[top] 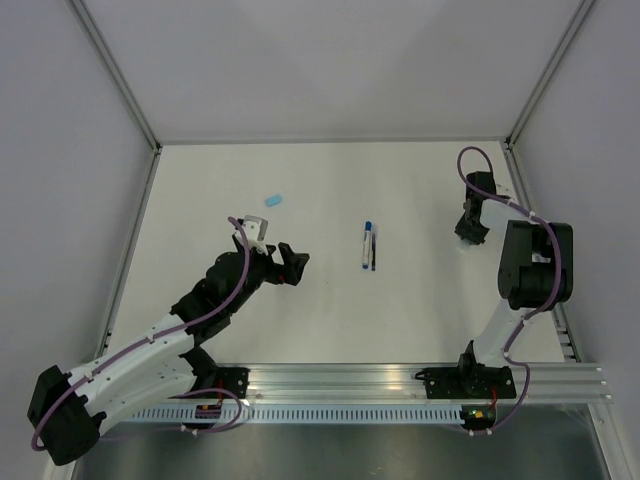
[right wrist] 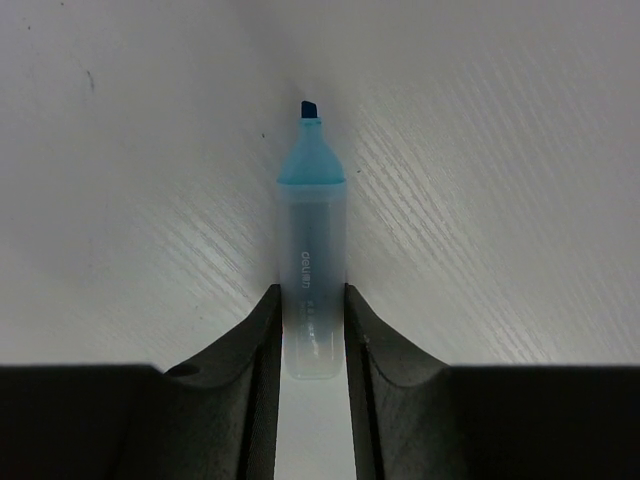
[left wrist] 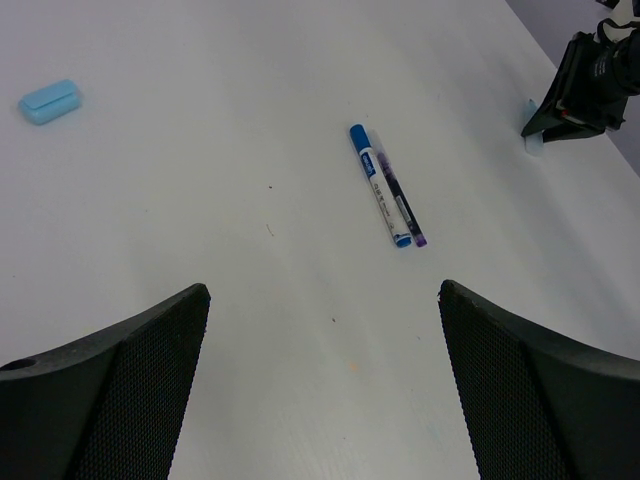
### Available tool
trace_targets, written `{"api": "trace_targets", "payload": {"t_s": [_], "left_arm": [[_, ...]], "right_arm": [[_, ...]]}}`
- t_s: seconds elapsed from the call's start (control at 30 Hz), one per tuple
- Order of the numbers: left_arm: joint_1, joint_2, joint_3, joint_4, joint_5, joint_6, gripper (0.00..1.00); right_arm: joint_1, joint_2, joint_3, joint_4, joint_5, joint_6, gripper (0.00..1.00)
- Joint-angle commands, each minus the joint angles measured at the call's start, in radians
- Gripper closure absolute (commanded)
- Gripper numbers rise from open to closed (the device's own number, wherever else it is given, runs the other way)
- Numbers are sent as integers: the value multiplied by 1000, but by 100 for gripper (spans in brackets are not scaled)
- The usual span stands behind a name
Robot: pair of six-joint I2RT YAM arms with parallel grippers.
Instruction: Insert the pens into the pen caps
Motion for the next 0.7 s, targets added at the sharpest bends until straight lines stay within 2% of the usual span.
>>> {"api": "trace_targets", "payload": {"t_s": [0.0, 0.13, 0.17, 0.33, 0.47, 0.67], "left_arm": [[2, 0, -6, 51, 15, 4, 0], [0, 23, -10, 85, 65, 1, 4], [1, 28, -10, 86, 65, 0, 4], [1, 32, 22, 46, 108, -19, 4], [3, -1, 33, 28, 125, -57, 5], [9, 11, 86, 28, 222, -155, 8]], "right_arm": [[9, 25, -78, -88, -75, -61, 85], [79, -35, -97, -59, -132, -90, 98], [143, -49, -101, -44, -134, -92, 99], [286, -164, -155, 39, -157, -63, 100], [348, -237, -178, 64, -119, -70, 100], [426, -404, -245, 136, -131, -76, 100]]}}
